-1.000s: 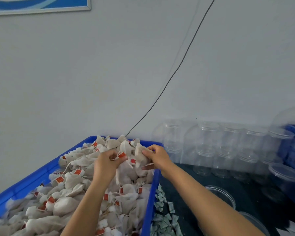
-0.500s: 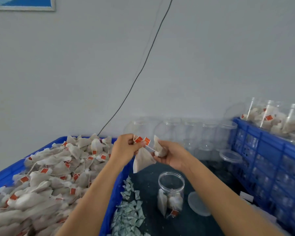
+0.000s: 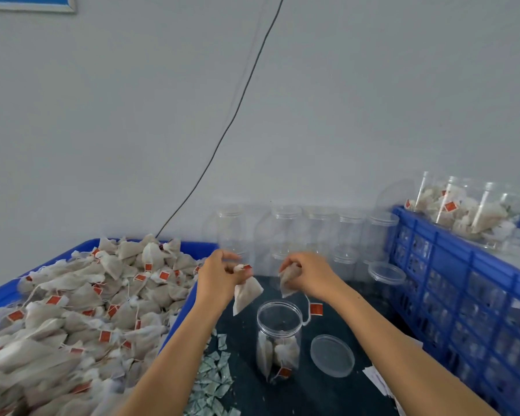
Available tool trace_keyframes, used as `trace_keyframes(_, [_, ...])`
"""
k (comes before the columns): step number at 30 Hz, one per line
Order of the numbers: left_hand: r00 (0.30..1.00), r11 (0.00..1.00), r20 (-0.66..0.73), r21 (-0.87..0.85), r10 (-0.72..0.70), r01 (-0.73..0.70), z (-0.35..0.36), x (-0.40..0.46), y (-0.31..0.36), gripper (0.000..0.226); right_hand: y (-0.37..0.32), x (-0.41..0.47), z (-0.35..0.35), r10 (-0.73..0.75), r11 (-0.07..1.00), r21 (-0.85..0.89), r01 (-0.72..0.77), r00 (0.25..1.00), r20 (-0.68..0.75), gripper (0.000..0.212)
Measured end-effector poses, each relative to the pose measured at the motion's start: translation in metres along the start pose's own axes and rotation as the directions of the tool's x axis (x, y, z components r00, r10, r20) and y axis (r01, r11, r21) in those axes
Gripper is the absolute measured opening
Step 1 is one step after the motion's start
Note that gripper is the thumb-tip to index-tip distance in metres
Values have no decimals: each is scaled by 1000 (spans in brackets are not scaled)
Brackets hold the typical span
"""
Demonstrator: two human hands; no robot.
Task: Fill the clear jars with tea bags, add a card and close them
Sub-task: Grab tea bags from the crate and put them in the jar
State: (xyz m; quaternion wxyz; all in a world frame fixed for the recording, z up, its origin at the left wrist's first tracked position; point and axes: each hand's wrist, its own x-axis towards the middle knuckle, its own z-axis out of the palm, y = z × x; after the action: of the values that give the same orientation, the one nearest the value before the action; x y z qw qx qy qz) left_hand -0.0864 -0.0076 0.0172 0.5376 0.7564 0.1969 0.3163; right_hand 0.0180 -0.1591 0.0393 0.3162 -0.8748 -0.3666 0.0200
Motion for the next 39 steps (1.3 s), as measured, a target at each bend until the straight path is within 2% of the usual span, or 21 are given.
trace_keyframes(6, [998,997,-43,67,41,-38,-1,1,-2,51,7,-6,21,-3,997,-76,5,999,36,26])
trace_keyframes(11, [998,998,-46,37,50,-48,9,-3,-3,44,21,-14,36,-26,994,-107,33,997,67,25])
trace_keyframes(17, [996,997,-33,3,77,-77,24,-8,1,26,30,-15,35,-125,989,-86,118,988,-88,15])
trace_keyframes(22, [991,983,86,145,104,-115,48,-14,-4,17,45,-24,26,-41,997,51,56,963,-267,29])
trace_keyframes(24, [978,932,188,328,96,-154,58,-18,-11,14,52,-29,30,5,992,120,30,960,-279,31])
trace_keyframes(27, [951,756,300,603,79,-253,68,-22,-21,20,60,-34,36,54,984,180,-5,962,-266,30])
trace_keyframes(30, [918,554,388,747,85,-367,73,-18,-24,23,66,-37,41,71,975,224,-12,964,-255,29])
trace_keyframes(33, [882,409,471,807,-10,-426,79,-16,-23,24,68,-39,47,83,958,288,-13,968,-235,24])
trace_keyframes(35, [841,397,534,793,-89,-462,81,-14,-20,21,68,-39,55,94,934,356,-15,974,-208,19])
trace_keyframes(39, [697,399,673,726,-245,-561,76,-3,-11,22,65,-43,75,106,884,467,1,974,-202,20])
